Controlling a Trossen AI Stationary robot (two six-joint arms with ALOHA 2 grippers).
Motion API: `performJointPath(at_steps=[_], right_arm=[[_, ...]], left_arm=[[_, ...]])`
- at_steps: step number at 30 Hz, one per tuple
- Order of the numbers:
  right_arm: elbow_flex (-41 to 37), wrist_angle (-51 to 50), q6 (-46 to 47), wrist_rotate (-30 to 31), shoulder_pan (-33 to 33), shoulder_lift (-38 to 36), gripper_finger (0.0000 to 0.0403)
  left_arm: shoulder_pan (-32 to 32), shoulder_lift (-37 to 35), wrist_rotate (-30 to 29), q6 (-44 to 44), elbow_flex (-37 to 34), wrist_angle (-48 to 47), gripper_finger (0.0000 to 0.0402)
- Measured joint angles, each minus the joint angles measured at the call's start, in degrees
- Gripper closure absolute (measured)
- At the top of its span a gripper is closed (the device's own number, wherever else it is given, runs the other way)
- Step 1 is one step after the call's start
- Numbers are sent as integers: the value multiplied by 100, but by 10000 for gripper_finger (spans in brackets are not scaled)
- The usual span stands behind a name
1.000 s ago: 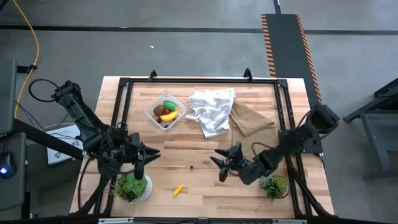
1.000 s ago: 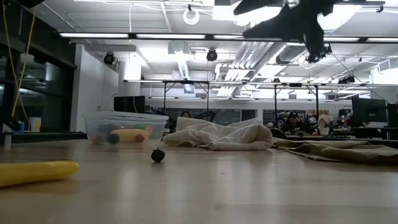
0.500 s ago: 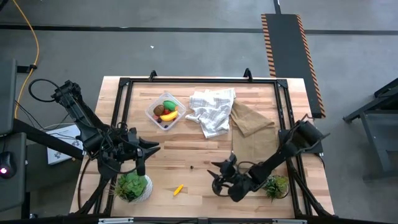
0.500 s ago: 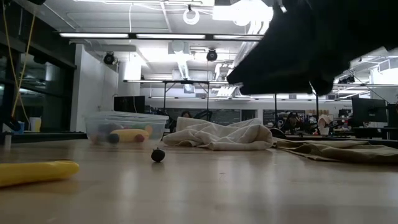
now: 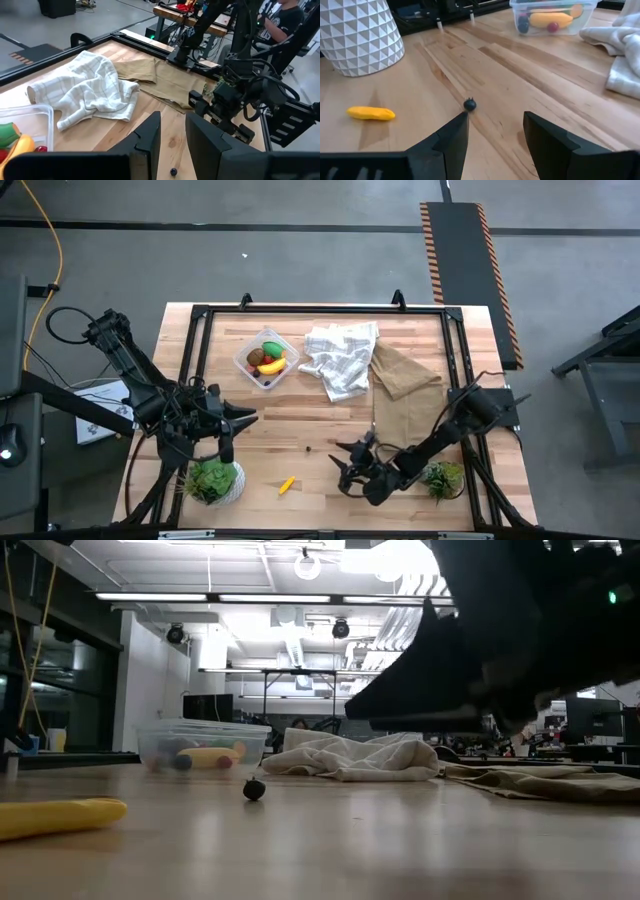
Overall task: Pick and placing Produce into tupperware
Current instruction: Put the blue blueberry into the transparent bin
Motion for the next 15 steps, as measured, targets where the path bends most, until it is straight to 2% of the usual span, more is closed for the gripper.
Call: performJointPath(at_steps=[8, 12, 15], right_arm=[[0, 410, -29, -35, -54, 339, 224], [13, 1144, -448, -424, -161, 614, 224], [209, 1291, -799, -505, -213, 760, 224]], left_arm=[[0, 0, 3, 146, 0, 4, 323], [0, 0, 3, 155, 0, 3, 323], [0, 0, 5, 159, 0, 2, 323]])
